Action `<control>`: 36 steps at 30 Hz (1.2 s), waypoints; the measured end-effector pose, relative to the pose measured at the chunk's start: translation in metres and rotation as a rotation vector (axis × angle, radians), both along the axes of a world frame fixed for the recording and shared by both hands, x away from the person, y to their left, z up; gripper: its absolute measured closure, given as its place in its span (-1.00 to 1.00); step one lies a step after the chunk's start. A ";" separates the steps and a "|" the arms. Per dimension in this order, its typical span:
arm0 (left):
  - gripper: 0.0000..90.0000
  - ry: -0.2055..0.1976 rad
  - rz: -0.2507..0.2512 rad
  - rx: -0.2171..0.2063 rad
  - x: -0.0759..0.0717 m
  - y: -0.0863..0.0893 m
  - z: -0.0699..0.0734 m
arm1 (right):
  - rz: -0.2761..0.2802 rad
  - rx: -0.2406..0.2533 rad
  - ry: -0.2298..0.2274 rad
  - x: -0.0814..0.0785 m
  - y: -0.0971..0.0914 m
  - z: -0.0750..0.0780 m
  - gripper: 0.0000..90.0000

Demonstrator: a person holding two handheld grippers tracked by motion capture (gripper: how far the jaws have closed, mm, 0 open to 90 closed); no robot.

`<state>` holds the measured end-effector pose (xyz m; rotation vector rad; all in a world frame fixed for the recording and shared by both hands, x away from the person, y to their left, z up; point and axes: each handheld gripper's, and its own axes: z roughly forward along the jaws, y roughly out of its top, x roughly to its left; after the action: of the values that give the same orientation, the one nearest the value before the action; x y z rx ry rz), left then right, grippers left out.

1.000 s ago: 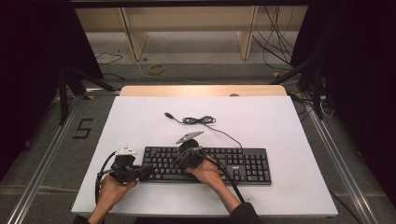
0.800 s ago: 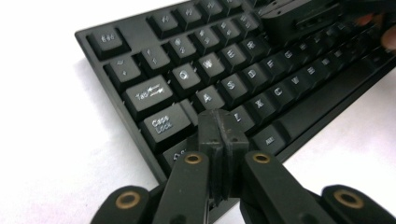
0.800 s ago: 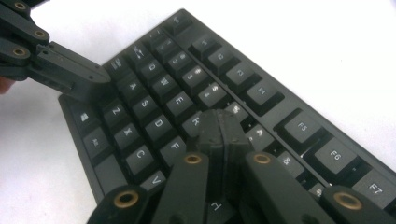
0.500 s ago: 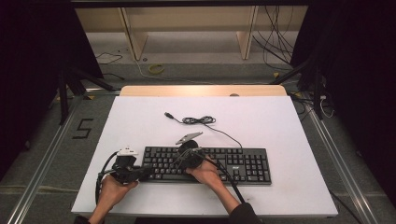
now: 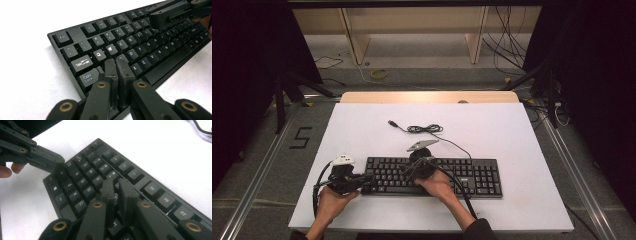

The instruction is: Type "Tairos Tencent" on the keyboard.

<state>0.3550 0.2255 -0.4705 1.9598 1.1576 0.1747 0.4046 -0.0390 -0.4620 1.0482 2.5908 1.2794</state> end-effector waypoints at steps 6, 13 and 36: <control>0.78 -0.006 -0.002 -0.009 0.000 -0.002 0.001 | 0.001 0.021 -0.016 -0.003 -0.008 0.004 0.66; 0.45 -0.017 -0.011 -0.032 0.000 -0.004 0.003 | 0.006 0.050 -0.025 -0.010 -0.020 0.008 0.37; -0.10 -0.026 -0.015 -0.070 0.006 -0.013 0.004 | -0.019 0.092 -0.029 -0.026 -0.050 0.013 -0.07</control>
<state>0.3606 0.2129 -0.4669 1.8993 1.1173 0.1491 0.3789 -0.0891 -0.4487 1.0571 2.5169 1.4109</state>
